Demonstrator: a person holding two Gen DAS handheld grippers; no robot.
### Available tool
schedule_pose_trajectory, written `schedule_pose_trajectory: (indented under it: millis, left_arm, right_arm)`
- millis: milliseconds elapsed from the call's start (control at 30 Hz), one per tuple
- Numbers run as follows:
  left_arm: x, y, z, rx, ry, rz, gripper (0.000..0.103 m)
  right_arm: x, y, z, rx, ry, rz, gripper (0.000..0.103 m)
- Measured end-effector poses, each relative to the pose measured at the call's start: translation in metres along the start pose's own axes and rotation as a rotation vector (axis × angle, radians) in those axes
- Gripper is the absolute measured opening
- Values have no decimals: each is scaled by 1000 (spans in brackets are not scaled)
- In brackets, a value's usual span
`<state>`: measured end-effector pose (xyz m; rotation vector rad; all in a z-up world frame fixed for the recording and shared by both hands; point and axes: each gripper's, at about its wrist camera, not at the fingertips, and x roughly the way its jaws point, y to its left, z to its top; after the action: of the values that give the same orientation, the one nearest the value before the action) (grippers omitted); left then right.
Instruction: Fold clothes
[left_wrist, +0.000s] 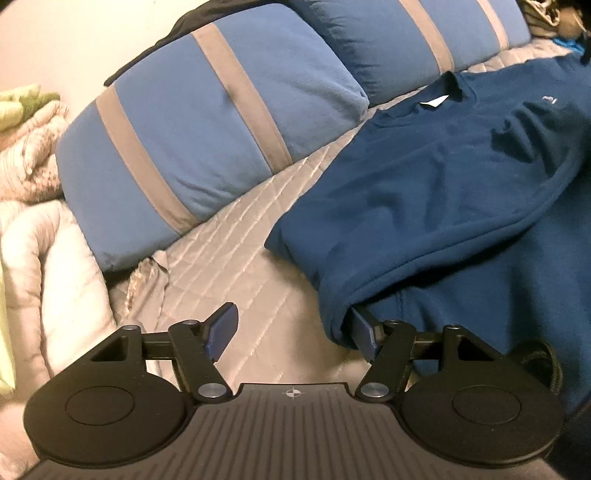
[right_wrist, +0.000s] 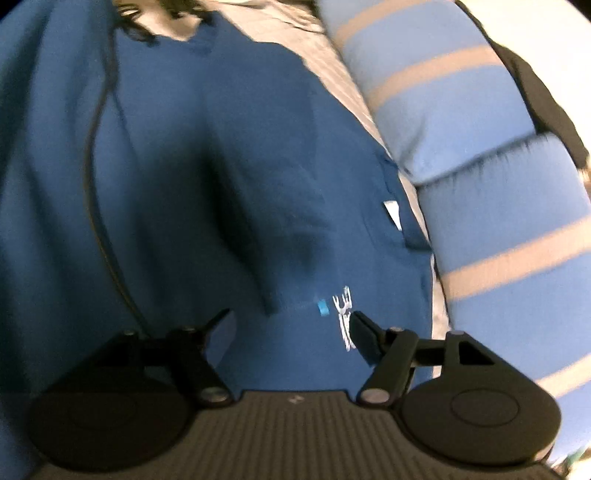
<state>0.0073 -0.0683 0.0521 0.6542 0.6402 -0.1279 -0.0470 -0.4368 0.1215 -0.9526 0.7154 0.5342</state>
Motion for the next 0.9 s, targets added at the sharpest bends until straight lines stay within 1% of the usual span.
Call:
schedule_pose_trajectory:
  millis: [33, 133, 200, 300, 333, 367, 400, 433, 467, 500, 567, 733, 900]
  left_arm:
    - [-1, 1, 0, -9, 3, -7, 65]
    - [-4, 4, -2, -20, 11, -17, 65]
    - [-9, 4, -4, -11, 21, -18, 65]
    - [-20, 5, -10, 0, 27, -19, 65]
    - [-25, 6, -12, 1, 25, -15, 65]
    - [-30, 8, -14, -1, 21, -8, 65]
    - [-36, 11, -15, -4, 16, -2, 65]
    - [-42, 14, -17, -11, 10, 6, 65]
    - [-48, 17, -18, -18, 3, 13, 65]
    - [-55, 21, -19, -29, -6, 15, 65]
    - [-67, 28, -20, -53, -25, 18, 65]
    - [-91, 43, -20, -106, -65, 43, 65]
    - [-100, 51, -17, -153, -87, 53, 65]
  right_arm:
    - [1, -2, -5, 27, -13, 4, 77]
    - [2, -5, -4, 71, -75, 43, 75]
    - [12, 0, 1, 35, -90, 42, 72]
    - [32, 10, 9, -63, -77, 31, 66]
    - [38, 13, 11, -95, -73, 28, 62]
    - [44, 16, 13, -119, -67, 22, 55]
    - [49, 16, 14, -127, -54, 15, 51]
    - [53, 16, 15, -135, -42, 7, 38]
    - [57, 16, 16, -142, -29, 0, 18]
    - [55, 14, 17, -139, -15, 3, 12]
    - [52, 9, 19, -132, 12, 8, 10]
    - [26, 1, 14, -114, 70, -9, 10]
    - [10, 2, 0, -96, 126, 11, 10]
